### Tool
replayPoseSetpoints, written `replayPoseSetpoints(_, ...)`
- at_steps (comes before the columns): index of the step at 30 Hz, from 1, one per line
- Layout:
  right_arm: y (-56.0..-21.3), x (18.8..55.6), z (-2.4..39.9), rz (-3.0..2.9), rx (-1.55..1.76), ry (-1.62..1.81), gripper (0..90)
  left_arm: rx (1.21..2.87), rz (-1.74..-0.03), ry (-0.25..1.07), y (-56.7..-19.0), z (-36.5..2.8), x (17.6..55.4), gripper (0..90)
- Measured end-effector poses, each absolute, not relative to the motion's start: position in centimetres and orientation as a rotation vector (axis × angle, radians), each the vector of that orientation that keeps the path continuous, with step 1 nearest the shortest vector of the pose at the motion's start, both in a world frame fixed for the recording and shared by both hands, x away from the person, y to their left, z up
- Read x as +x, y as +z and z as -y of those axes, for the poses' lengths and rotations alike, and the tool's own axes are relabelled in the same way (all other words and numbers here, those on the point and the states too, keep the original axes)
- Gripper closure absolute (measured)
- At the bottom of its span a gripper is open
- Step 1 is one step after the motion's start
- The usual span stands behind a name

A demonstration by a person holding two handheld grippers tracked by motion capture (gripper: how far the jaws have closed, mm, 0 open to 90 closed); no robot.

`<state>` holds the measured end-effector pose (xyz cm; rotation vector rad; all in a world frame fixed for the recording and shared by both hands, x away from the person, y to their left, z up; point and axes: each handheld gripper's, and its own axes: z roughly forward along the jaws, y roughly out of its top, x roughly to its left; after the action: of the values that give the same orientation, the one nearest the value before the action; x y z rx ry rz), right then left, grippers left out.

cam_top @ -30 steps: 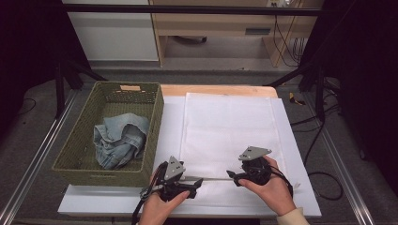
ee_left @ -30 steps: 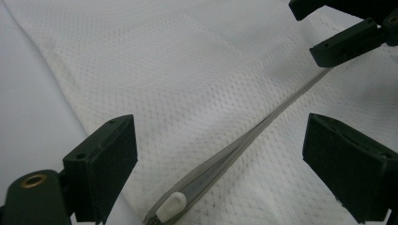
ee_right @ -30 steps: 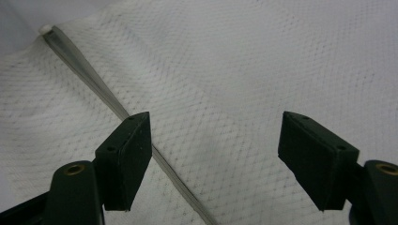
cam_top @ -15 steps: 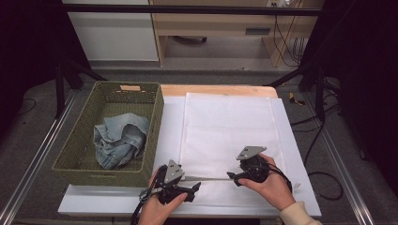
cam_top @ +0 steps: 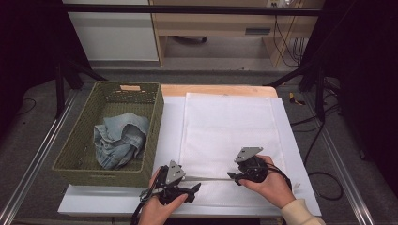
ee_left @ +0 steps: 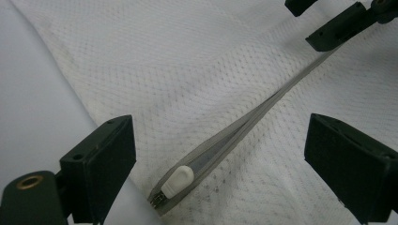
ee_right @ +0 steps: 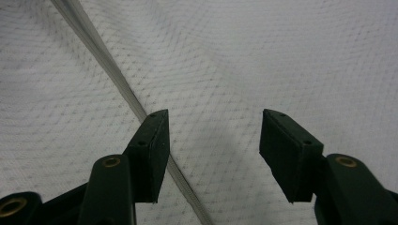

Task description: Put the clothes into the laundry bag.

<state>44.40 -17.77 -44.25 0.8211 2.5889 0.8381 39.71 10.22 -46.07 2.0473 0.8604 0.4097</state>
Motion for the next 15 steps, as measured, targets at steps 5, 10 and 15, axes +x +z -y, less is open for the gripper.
replayPoseSetpoints(5,-44.64,44.39,17.37,-2.616,0.775,0.818,47.7,2.042,-0.871,0.417,-45.91,-10.53,39.83,9.2)
replayPoseSetpoints(10,-44.91,44.59,17.11,-2.623,0.766,0.807,50.0,2.039,-0.876,0.415,-45.94,-10.56,39.85,9.4)
replayPoseSetpoints(15,-45.1,44.87,16.96,-2.632,0.749,0.778,52.1,2.048,-0.873,0.411,-45.99,-10.46,39.82,9.4)
